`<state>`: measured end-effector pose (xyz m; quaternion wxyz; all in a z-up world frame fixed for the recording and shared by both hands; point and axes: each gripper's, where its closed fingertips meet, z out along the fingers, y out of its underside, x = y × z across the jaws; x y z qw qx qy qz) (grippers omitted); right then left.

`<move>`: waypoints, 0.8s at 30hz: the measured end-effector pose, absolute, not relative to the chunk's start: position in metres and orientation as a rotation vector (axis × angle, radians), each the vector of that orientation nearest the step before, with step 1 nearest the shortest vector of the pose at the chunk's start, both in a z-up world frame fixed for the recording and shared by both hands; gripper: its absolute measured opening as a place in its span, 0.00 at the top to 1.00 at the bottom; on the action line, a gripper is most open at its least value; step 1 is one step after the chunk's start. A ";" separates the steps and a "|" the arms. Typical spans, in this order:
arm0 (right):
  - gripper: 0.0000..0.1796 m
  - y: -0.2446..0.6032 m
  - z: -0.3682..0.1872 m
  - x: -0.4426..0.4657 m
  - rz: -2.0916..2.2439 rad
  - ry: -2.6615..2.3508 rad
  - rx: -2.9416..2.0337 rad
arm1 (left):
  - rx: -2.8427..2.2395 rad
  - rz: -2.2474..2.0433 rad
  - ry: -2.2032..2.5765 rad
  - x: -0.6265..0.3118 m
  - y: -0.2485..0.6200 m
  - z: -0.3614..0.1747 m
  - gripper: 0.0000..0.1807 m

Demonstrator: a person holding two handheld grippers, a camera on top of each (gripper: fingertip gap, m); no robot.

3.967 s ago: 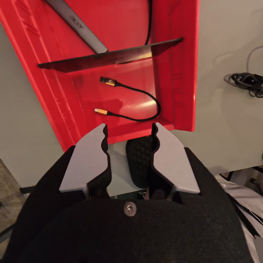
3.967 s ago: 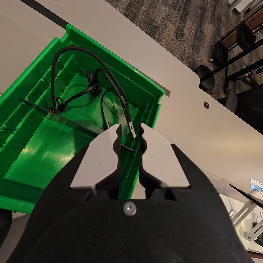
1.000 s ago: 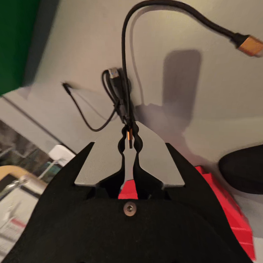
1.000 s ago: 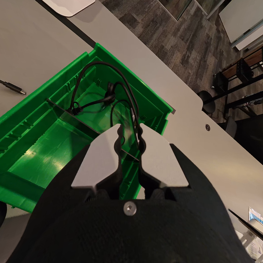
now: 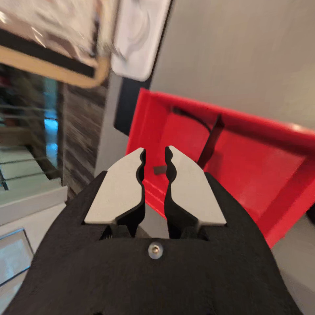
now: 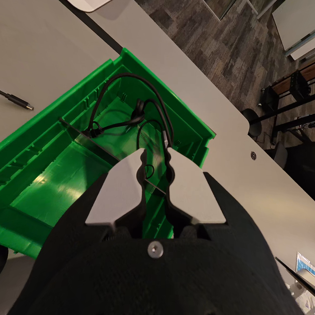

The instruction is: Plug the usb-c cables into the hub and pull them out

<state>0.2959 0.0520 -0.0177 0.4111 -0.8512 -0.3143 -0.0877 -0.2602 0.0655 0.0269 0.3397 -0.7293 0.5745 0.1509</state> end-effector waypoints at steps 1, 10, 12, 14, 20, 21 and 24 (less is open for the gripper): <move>0.88 0.052 -0.019 0.297 -0.230 -0.789 -2.150 | -1.958 0.431 1.542 -0.276 0.070 0.011 0.89; 0.88 0.055 -0.031 0.303 -0.337 -0.813 -2.220 | -1.838 0.791 2.122 -0.343 0.093 -0.058 0.85; 0.88 0.057 -0.032 0.301 -0.341 -0.825 -2.219 | -1.847 0.787 2.232 -0.352 0.094 -0.070 0.85; 0.88 0.059 -0.033 0.299 -0.343 -0.840 -2.216 | -1.843 0.808 2.346 -0.363 0.096 -0.082 0.81; 0.88 0.063 -0.037 0.293 -0.364 -0.875 -2.231 | -1.696 0.794 2.605 -0.372 0.102 -0.111 0.79; 0.88 0.063 -0.039 0.292 -0.363 -0.886 -2.234 | -1.673 0.792 2.630 -0.371 0.104 -0.115 0.79; 0.88 0.065 -0.045 0.286 -0.364 -0.928 -2.249 | -1.642 0.758 2.694 -0.369 0.108 -0.127 0.78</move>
